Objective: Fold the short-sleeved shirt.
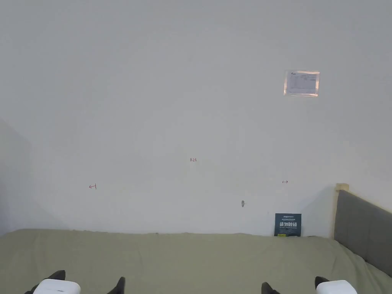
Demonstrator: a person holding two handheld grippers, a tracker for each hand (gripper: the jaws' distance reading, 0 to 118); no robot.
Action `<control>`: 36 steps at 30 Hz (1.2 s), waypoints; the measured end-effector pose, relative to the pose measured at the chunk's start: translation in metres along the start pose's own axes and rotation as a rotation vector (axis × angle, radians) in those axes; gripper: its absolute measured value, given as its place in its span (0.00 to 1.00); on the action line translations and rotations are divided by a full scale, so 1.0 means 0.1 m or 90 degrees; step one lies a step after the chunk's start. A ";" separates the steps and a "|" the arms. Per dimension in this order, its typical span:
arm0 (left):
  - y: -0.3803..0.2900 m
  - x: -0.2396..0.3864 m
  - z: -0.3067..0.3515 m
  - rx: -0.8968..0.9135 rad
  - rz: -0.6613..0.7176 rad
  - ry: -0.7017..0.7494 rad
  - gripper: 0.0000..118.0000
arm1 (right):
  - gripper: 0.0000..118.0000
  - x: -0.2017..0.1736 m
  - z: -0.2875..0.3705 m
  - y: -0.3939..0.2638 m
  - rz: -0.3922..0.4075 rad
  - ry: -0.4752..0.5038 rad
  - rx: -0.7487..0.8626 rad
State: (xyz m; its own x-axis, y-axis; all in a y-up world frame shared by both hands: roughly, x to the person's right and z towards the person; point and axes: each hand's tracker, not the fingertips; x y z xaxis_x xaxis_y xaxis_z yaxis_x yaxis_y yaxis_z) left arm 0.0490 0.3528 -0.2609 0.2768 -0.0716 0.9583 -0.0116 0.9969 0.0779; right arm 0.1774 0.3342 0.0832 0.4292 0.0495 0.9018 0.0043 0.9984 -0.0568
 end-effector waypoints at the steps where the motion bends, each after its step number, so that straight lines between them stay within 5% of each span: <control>1: 0.00 0.00 0.00 0.002 0.001 0.000 0.88 | 0.92 -0.01 0.00 0.00 0.001 0.000 0.000; 3: 0.00 0.00 0.00 0.011 0.004 0.001 1.00 | 0.98 -0.01 0.01 0.00 0.000 0.005 0.009; 14: 0.01 0.03 0.02 0.021 0.007 0.006 1.00 | 0.98 -0.02 0.02 0.17 -0.080 0.068 -0.019; 20: 0.01 0.03 0.02 0.016 0.014 0.010 1.00 | 0.98 -0.09 0.05 0.25 -0.092 0.018 -0.017; 24: -0.01 0.02 0.01 0.011 0.016 0.009 1.00 | 0.98 -0.05 0.05 0.31 -0.166 0.028 -0.054; 36: -0.01 0.04 0.02 0.011 0.017 0.003 1.00 | 0.98 -0.03 0.06 0.37 -0.190 0.004 -0.088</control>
State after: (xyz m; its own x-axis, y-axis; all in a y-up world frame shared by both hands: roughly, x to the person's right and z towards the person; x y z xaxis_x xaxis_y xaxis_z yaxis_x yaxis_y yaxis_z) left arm 0.0485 0.3512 -0.2567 0.2806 -0.0445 0.9588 -0.0352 0.9978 0.0566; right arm 0.1711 0.3707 0.0813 0.3955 -0.2456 0.8850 0.2530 0.9554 0.1521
